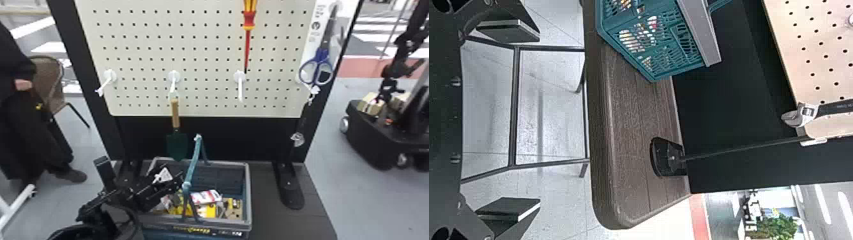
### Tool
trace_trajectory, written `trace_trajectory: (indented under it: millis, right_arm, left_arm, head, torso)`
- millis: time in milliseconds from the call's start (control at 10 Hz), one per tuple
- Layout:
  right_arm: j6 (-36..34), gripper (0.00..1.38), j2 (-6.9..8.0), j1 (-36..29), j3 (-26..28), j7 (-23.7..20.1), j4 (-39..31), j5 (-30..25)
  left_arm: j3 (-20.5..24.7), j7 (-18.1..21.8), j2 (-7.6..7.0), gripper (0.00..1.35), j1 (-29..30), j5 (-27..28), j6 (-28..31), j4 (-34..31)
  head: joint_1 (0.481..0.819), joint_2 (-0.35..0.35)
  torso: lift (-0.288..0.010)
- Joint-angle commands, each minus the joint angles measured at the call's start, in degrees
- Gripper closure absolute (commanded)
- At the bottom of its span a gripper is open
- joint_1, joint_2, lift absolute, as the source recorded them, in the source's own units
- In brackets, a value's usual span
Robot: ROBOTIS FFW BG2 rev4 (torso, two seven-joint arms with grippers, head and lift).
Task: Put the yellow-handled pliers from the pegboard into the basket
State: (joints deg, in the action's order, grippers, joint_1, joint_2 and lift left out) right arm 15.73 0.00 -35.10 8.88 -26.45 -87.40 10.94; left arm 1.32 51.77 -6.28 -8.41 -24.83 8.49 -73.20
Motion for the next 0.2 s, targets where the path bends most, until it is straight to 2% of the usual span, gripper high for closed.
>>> trace_trajectory:
  millis: [0,100]
  right_arm:
    - [0.01,0.13,0.05,0.0,0.0,0.0,0.0,0.04]
    - [0.01,0.13,0.05,0.0,0.0,0.0,0.0,0.04]
  left_arm:
    - [0.0,0.0,0.13,0.25,0.08,-0.13,-0.14,0.0]
    - [0.0,0.0,0.13,0.25,0.08,-0.22,-0.14,-0.14]
  head:
    - [0.549,0.0]
    - [0.549,0.0]
  torso:
    - [-0.1]
    - [-0.1]
